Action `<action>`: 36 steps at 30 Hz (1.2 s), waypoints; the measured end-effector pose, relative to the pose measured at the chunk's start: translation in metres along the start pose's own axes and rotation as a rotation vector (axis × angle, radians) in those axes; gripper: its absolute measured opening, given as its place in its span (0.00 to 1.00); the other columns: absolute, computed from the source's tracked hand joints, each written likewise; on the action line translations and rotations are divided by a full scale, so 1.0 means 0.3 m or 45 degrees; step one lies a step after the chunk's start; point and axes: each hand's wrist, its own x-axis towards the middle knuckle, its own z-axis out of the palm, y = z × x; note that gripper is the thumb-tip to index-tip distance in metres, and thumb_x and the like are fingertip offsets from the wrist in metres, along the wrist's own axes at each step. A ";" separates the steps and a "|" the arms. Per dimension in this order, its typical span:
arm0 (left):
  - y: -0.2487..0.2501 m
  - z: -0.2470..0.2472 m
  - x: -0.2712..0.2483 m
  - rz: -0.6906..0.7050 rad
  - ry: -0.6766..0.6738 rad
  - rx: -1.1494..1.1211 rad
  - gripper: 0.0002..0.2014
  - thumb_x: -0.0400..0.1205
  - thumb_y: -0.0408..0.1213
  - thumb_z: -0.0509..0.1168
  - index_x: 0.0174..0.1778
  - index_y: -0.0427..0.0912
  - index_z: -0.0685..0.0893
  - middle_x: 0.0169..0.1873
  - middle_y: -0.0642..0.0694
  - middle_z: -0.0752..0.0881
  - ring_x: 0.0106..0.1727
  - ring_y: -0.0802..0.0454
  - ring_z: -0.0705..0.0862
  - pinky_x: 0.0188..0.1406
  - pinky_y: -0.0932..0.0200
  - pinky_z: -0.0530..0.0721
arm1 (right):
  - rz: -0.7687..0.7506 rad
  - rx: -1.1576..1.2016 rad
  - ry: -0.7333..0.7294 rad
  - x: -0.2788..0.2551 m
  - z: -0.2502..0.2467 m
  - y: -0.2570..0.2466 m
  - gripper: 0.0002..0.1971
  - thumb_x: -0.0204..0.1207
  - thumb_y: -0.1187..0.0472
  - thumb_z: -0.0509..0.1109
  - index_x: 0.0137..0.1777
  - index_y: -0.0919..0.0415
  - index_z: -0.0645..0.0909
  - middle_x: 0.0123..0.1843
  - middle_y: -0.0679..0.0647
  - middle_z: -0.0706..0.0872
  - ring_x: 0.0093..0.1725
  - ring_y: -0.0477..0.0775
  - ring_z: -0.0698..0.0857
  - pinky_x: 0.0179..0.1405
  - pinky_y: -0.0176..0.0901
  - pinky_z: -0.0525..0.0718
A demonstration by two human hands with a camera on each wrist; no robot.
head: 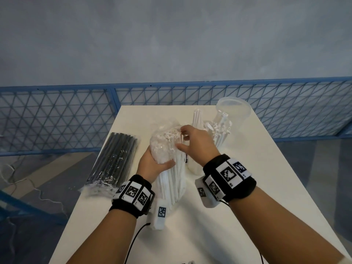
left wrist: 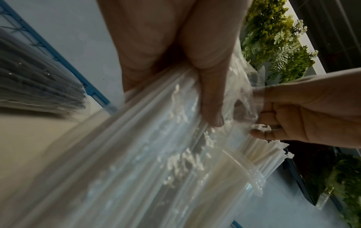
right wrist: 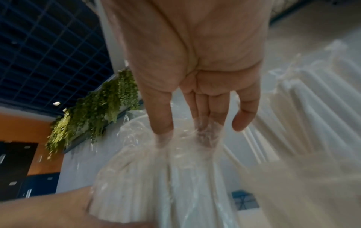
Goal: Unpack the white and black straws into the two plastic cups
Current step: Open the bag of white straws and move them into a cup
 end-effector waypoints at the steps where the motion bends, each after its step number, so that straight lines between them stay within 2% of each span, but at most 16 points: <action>1: -0.001 -0.004 -0.002 0.000 -0.021 -0.021 0.34 0.61 0.33 0.82 0.64 0.42 0.77 0.56 0.47 0.86 0.60 0.50 0.83 0.59 0.53 0.81 | 0.000 0.010 -0.023 -0.003 0.001 -0.001 0.28 0.73 0.56 0.73 0.71 0.61 0.71 0.61 0.57 0.85 0.59 0.55 0.85 0.57 0.40 0.78; 4: 0.000 -0.012 -0.004 0.022 -0.074 -0.062 0.34 0.60 0.33 0.81 0.63 0.44 0.78 0.56 0.47 0.87 0.60 0.51 0.84 0.60 0.53 0.81 | 0.018 0.015 -0.077 0.002 0.014 -0.003 0.31 0.71 0.56 0.75 0.73 0.61 0.70 0.59 0.58 0.85 0.59 0.56 0.84 0.54 0.36 0.74; 8: -0.004 -0.019 -0.006 0.031 -0.086 -0.083 0.34 0.62 0.28 0.80 0.63 0.43 0.77 0.56 0.46 0.87 0.60 0.52 0.85 0.60 0.53 0.82 | 0.027 0.085 -0.120 0.018 0.016 0.008 0.28 0.70 0.52 0.76 0.68 0.62 0.75 0.50 0.53 0.81 0.48 0.47 0.77 0.40 0.32 0.71; 12: -0.006 -0.022 -0.008 0.048 -0.110 -0.081 0.36 0.60 0.30 0.80 0.65 0.43 0.76 0.56 0.46 0.87 0.59 0.52 0.85 0.57 0.55 0.84 | -0.014 0.147 -0.163 0.012 0.037 0.022 0.32 0.67 0.51 0.78 0.70 0.57 0.74 0.53 0.54 0.83 0.52 0.51 0.79 0.48 0.39 0.74; 15: -0.003 -0.020 -0.009 0.054 -0.118 -0.084 0.36 0.62 0.26 0.80 0.66 0.42 0.76 0.56 0.47 0.86 0.58 0.55 0.85 0.52 0.64 0.83 | -0.020 0.207 -0.052 0.007 0.079 0.040 0.35 0.64 0.52 0.80 0.71 0.56 0.73 0.62 0.56 0.81 0.63 0.59 0.76 0.63 0.46 0.74; 16: -0.001 -0.020 -0.009 0.057 -0.116 -0.082 0.35 0.62 0.25 0.79 0.66 0.42 0.76 0.56 0.48 0.86 0.58 0.55 0.85 0.50 0.67 0.83 | -0.003 0.247 -0.023 0.004 0.089 0.043 0.35 0.64 0.53 0.80 0.71 0.57 0.74 0.62 0.55 0.80 0.63 0.57 0.75 0.63 0.42 0.72; 18: -0.002 -0.019 -0.008 0.058 -0.111 -0.089 0.36 0.62 0.26 0.80 0.65 0.42 0.76 0.55 0.47 0.87 0.57 0.54 0.85 0.49 0.66 0.84 | 0.023 0.380 0.014 -0.003 0.098 0.043 0.30 0.63 0.57 0.81 0.66 0.59 0.76 0.51 0.48 0.81 0.52 0.48 0.78 0.48 0.28 0.71; 19: -0.003 -0.019 -0.008 0.055 -0.109 -0.095 0.36 0.61 0.27 0.80 0.65 0.42 0.77 0.55 0.47 0.87 0.58 0.53 0.86 0.51 0.63 0.84 | 0.030 0.444 0.018 -0.006 0.098 0.041 0.28 0.63 0.58 0.81 0.62 0.60 0.78 0.46 0.44 0.80 0.47 0.45 0.78 0.42 0.24 0.72; 20: -0.004 -0.019 -0.007 0.051 -0.110 -0.102 0.37 0.59 0.30 0.81 0.65 0.42 0.77 0.55 0.47 0.87 0.58 0.52 0.86 0.52 0.60 0.84 | 0.039 0.487 0.021 -0.005 0.101 0.043 0.26 0.62 0.59 0.82 0.60 0.60 0.78 0.44 0.43 0.81 0.45 0.45 0.79 0.42 0.24 0.73; 24: 0.001 -0.013 -0.007 0.048 -0.106 -0.129 0.40 0.55 0.34 0.81 0.66 0.42 0.76 0.56 0.46 0.87 0.58 0.52 0.86 0.56 0.54 0.85 | 0.016 0.491 0.040 -0.007 0.112 0.045 0.27 0.63 0.58 0.81 0.62 0.59 0.79 0.50 0.50 0.86 0.47 0.49 0.83 0.45 0.31 0.79; 27: 0.004 -0.012 -0.011 0.060 -0.102 -0.142 0.39 0.58 0.29 0.82 0.65 0.42 0.77 0.56 0.45 0.87 0.58 0.50 0.86 0.56 0.52 0.85 | 0.031 0.497 0.105 -0.014 0.127 0.037 0.25 0.65 0.57 0.80 0.62 0.61 0.80 0.53 0.56 0.89 0.51 0.54 0.86 0.52 0.43 0.83; 28: 0.008 -0.012 -0.014 0.067 -0.096 -0.139 0.37 0.59 0.27 0.81 0.64 0.43 0.77 0.56 0.45 0.88 0.58 0.50 0.86 0.56 0.52 0.85 | 0.042 0.533 0.122 -0.018 0.134 0.036 0.24 0.66 0.57 0.80 0.61 0.61 0.80 0.53 0.57 0.89 0.52 0.54 0.86 0.52 0.43 0.84; 30: 0.021 -0.012 -0.017 0.088 -0.097 -0.128 0.32 0.60 0.24 0.80 0.59 0.47 0.80 0.54 0.45 0.88 0.57 0.49 0.86 0.56 0.52 0.85 | 0.071 0.559 0.151 -0.027 0.154 0.038 0.24 0.68 0.54 0.78 0.63 0.59 0.79 0.53 0.58 0.86 0.52 0.54 0.83 0.47 0.35 0.81; 32: 0.040 -0.012 -0.024 0.119 -0.121 -0.114 0.30 0.62 0.22 0.79 0.52 0.54 0.80 0.52 0.46 0.88 0.55 0.49 0.87 0.56 0.52 0.84 | 0.130 0.547 0.177 -0.031 0.179 0.047 0.27 0.69 0.51 0.76 0.68 0.56 0.76 0.56 0.60 0.81 0.52 0.51 0.78 0.51 0.33 0.74; 34: 0.049 -0.012 -0.029 0.128 -0.135 -0.125 0.29 0.62 0.22 0.78 0.51 0.55 0.80 0.51 0.47 0.88 0.55 0.50 0.87 0.57 0.52 0.84 | 0.156 0.579 0.207 -0.032 0.191 0.049 0.28 0.70 0.51 0.75 0.70 0.55 0.74 0.58 0.59 0.78 0.50 0.48 0.75 0.53 0.32 0.73; 36: 0.042 -0.012 -0.032 0.114 -0.128 -0.145 0.28 0.63 0.23 0.79 0.52 0.55 0.81 0.51 0.48 0.89 0.55 0.51 0.87 0.57 0.52 0.84 | 0.142 0.620 0.229 -0.033 0.188 0.043 0.25 0.70 0.53 0.75 0.66 0.57 0.75 0.58 0.60 0.78 0.47 0.43 0.74 0.48 0.25 0.72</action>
